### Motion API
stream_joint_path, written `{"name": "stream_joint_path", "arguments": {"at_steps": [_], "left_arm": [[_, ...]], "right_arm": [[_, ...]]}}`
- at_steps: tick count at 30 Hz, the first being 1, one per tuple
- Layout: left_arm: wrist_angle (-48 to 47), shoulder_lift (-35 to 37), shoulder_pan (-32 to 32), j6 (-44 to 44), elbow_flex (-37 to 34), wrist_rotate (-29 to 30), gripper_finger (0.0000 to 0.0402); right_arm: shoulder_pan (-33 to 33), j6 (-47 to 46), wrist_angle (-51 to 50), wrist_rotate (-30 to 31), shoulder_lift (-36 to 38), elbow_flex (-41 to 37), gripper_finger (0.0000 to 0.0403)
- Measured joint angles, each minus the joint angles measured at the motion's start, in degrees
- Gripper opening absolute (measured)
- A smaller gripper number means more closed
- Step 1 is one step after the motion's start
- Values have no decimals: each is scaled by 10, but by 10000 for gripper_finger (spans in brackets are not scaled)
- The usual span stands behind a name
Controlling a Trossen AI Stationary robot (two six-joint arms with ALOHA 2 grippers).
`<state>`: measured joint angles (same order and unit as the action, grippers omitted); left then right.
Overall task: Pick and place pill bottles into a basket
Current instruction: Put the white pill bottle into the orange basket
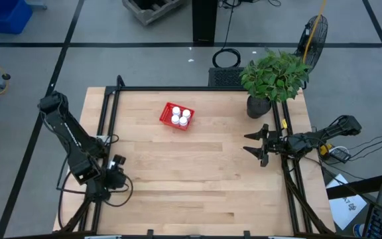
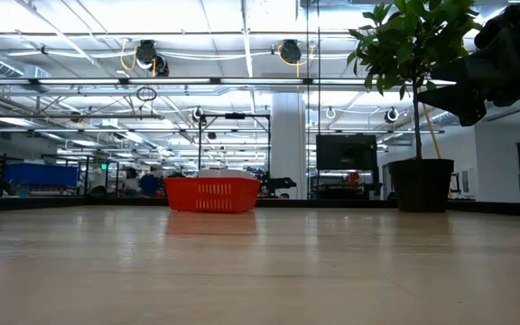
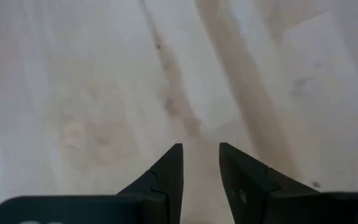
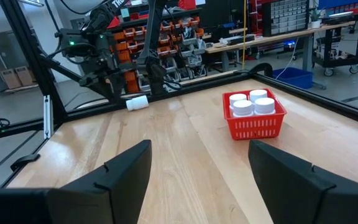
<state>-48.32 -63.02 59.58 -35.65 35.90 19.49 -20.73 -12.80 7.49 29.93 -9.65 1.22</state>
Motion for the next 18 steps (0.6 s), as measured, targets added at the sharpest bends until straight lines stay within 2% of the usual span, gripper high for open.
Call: {"name": "stream_joint_path", "arguments": {"at_steps": [2,6,8,11,15,16,18], "left_arm": [[-11,0,-6,25,0,16,108],[-9,0,-18,60,0,95,108],[29,0,-26,59,0,94,108],[88,0,-37,-8,0,91,108],[101,0,-58,-163,1,103,108],[94,1,-73,-176,1,85,108],[107,0,-110,-164,0,-3,108]], "right_arm": [[0,0,0,0,0,0,263],[0,0,0,0,0,0,261],[0,0,0,0,0,0,260],[0,0,0,0,0,0,259],[0,0,0,0,0,0,262],[0,0,0,0,0,0,262],[0,0,0,0,0,0,262]]}}
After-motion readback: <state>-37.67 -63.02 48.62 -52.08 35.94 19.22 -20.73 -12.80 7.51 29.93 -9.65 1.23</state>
